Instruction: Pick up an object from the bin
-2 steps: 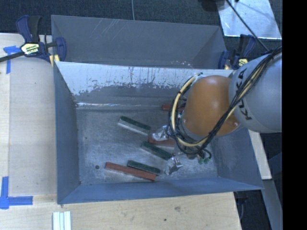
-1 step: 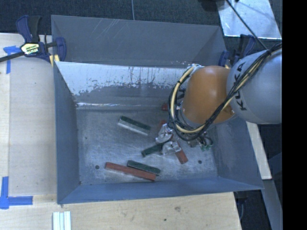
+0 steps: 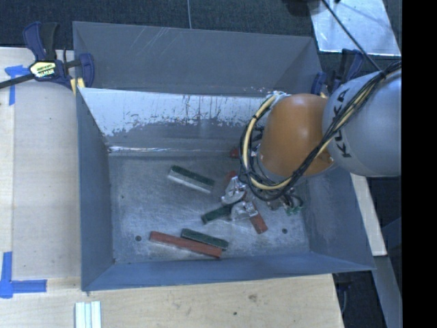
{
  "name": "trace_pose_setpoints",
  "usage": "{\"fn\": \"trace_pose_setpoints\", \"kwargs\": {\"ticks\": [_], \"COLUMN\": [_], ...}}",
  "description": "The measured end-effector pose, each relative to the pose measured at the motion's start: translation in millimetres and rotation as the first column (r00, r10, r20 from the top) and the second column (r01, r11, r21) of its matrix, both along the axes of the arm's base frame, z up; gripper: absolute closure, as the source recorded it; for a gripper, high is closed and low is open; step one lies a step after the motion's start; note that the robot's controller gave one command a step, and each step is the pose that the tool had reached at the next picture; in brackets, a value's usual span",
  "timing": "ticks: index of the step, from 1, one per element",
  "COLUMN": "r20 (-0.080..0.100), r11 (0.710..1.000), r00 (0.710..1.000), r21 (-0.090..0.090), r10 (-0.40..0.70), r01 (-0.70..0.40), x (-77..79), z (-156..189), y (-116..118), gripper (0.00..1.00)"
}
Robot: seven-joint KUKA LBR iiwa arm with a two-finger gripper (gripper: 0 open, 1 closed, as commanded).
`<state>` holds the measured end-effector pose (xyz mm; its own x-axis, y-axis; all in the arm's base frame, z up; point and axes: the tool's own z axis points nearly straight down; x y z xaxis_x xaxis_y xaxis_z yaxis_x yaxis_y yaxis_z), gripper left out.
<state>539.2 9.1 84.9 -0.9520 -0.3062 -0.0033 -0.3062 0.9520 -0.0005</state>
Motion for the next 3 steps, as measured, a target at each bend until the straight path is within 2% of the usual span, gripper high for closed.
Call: {"fn": "trace_pose_setpoints", "kwargs": {"ticks": [1,2,3], "r20": [-0.001,-0.001,-0.009], "r11": [0.998,0.998,0.998], "r00": [0.998,0.998,0.998], "r21": [0.000,0.000,0.001], "r10": [-0.068,-0.068,0.064], "r01": [0.068,0.068,-0.064], "x": [-11.1,-11.1,-9.0], "z": [110,110,135], "y": [2,3,-9], "gripper": [1.00,1.00,1.00]}}
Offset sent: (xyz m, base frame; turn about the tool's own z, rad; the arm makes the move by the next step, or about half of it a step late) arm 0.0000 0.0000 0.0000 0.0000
